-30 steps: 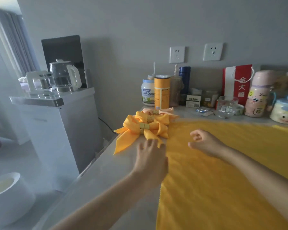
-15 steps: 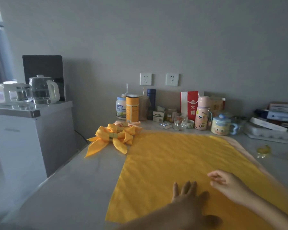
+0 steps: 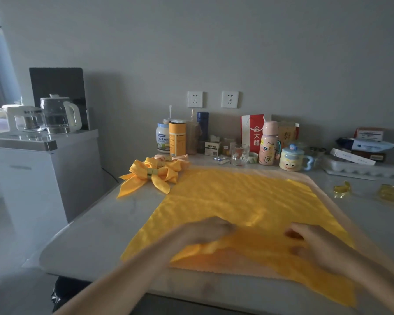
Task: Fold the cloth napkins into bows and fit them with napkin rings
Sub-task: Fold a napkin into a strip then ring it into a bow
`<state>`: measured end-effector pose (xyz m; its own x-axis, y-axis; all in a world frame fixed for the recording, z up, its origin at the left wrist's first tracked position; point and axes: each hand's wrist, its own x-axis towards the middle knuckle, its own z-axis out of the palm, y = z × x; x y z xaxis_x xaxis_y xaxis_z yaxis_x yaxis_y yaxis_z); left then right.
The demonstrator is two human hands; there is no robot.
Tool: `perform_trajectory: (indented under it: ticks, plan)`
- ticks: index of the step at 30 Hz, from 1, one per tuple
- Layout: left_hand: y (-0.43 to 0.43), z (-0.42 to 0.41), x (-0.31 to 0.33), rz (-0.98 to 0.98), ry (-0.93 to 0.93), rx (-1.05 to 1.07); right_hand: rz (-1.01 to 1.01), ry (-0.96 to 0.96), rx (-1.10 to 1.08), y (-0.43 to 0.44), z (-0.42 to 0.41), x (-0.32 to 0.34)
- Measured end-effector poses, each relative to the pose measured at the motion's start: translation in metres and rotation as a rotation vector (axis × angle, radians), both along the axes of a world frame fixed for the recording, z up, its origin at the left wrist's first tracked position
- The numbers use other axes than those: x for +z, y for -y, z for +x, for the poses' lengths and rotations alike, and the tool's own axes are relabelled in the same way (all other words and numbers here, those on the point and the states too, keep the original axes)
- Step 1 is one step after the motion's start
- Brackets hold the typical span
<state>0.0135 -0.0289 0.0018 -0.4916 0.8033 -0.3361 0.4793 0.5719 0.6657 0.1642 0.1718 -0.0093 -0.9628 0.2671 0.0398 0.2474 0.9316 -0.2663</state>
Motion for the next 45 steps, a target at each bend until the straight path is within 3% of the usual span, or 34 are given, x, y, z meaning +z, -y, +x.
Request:
perform_trajectory:
  ticks: [4, 9, 11, 12, 14, 15, 17, 19, 21, 23, 27, 31, 34, 40, 45]
  plan:
    - [0.03, -0.024, 0.018, -0.071, 0.134, 0.104, -0.074, -0.039, 0.001, -0.009, -0.008, 0.014]
    - [0.054, -0.048, 0.024, -0.17, 0.368, 0.111, -0.4, 0.512, 0.217, 0.012, -0.018, 0.056]
    - [0.064, -0.06, 0.026, -0.249, 0.391, 0.107, -0.43, 0.614, 0.275, 0.024, -0.035, 0.061]
    - [0.068, -0.069, 0.025, -0.285, 0.361, 0.144, -0.345, 0.575, 0.298, 0.027, -0.05, 0.061]
    - [0.074, -0.087, 0.018, -0.272, 0.196, 0.306, -0.093, 0.276, 0.265, 0.028, -0.085, 0.058]
    - [0.074, -0.094, 0.012, -0.229, 0.024, 0.398, 0.044, 0.071, 0.187, 0.027, -0.101, 0.059]
    - [0.073, -0.103, -0.002, -0.156, -0.492, 0.577, 0.263, -0.267, 0.004, 0.027, -0.123, 0.058]
    - [0.073, -0.1, -0.014, -0.092, -0.909, 0.664, 0.145, -0.37, 0.02, 0.027, -0.135, 0.047]
    - [0.07, -0.092, -0.021, 0.086, -1.022, 0.575, -0.013, -0.289, 0.126, 0.036, -0.133, 0.029]
    - [0.062, -0.08, -0.025, 0.163, -1.011, 0.377, -0.038, -0.18, 0.194, 0.045, -0.126, 0.007]
    - [0.036, -0.067, -0.036, -0.081, -0.867, 0.128, 0.008, -0.079, 0.222, 0.043, -0.119, -0.02]
    - [0.029, -0.07, -0.04, -0.23, -0.722, 0.093, 0.176, -0.095, 0.175, 0.036, -0.111, -0.02]
    - [0.026, -0.077, -0.042, -0.183, -0.691, 0.093, 0.279, -0.223, 0.132, 0.028, -0.114, -0.016]
    - [0.031, -0.081, -0.046, 0.005, -0.692, 0.087, 0.085, -0.017, 0.215, 0.02, -0.118, -0.031]
    - [0.022, -0.112, -0.047, 0.027, -0.684, 0.076, 0.201, -0.119, 0.252, 0.035, -0.106, -0.024]
